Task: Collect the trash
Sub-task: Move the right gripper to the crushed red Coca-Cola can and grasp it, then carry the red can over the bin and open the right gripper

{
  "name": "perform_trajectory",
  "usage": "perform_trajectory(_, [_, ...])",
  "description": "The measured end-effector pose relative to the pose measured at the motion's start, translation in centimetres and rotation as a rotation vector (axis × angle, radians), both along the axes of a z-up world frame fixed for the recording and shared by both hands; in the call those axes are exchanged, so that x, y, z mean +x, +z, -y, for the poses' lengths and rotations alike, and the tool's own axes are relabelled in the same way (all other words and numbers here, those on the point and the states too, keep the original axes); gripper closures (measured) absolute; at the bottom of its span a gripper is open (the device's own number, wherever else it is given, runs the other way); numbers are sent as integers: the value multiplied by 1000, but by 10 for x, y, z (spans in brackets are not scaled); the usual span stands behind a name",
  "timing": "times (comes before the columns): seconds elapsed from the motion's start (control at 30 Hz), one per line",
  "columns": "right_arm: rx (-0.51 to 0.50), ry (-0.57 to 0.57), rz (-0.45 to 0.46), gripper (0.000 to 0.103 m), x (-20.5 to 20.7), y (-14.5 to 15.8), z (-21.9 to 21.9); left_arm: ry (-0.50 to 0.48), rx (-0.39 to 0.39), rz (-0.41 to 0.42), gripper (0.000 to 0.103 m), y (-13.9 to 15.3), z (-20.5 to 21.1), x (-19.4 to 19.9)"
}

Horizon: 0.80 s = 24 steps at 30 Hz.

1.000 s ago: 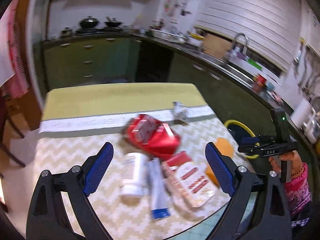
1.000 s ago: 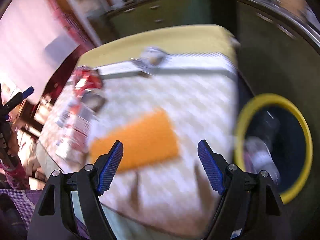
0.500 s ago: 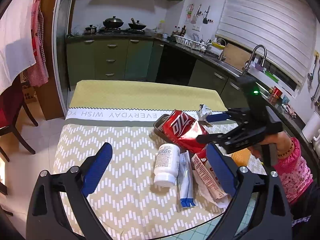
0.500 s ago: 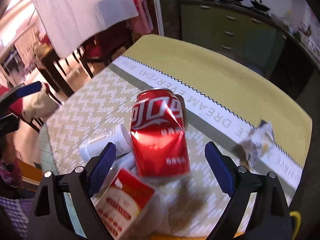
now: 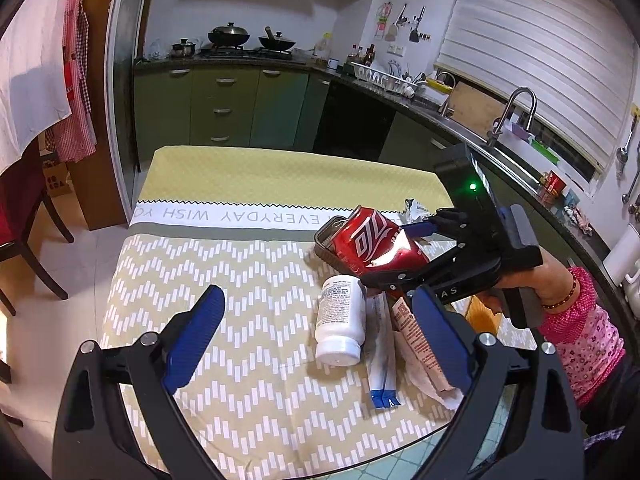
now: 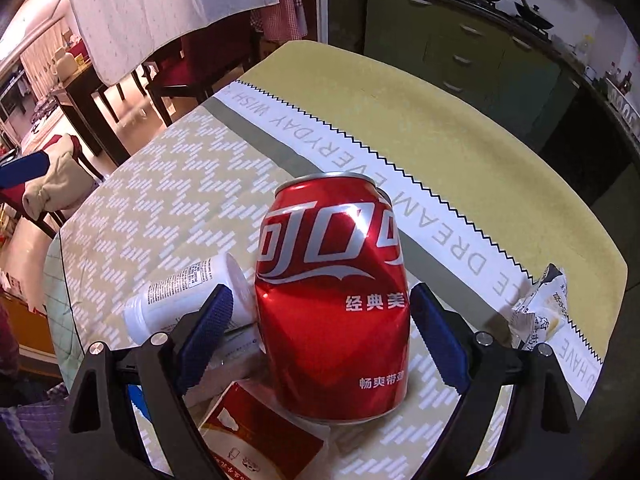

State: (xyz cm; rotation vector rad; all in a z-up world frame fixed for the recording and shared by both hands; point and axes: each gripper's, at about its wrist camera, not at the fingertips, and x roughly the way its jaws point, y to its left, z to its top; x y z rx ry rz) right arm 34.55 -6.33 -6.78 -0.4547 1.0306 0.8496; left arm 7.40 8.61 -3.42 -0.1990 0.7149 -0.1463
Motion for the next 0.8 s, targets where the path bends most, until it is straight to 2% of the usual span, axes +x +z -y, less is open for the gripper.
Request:
perform_trajectory(0.1, [7, -5, -9, 15, 2, -1, 1, -3, 1, -1, 13, -1, 1, 0])
perform_trajectory(0.17, [6, -20, -8, 22, 4, 0, 3, -5, 1, -1, 13, 0, 2, -1])
perform_trajectory(0.57, [-24, -10, -3, 23, 3, -12, -1, -13, 11, -3, 13, -1, 4, -2])
perform_trajectory(0.6, [-26, -14, 1, 32, 3, -13, -2, -13, 12, -5, 13, -1, 4, -1])
perform_trajectory(0.8, [2, -34, 28, 32, 2, -9, 1, -14, 11, -10, 13, -4, 5, 0])
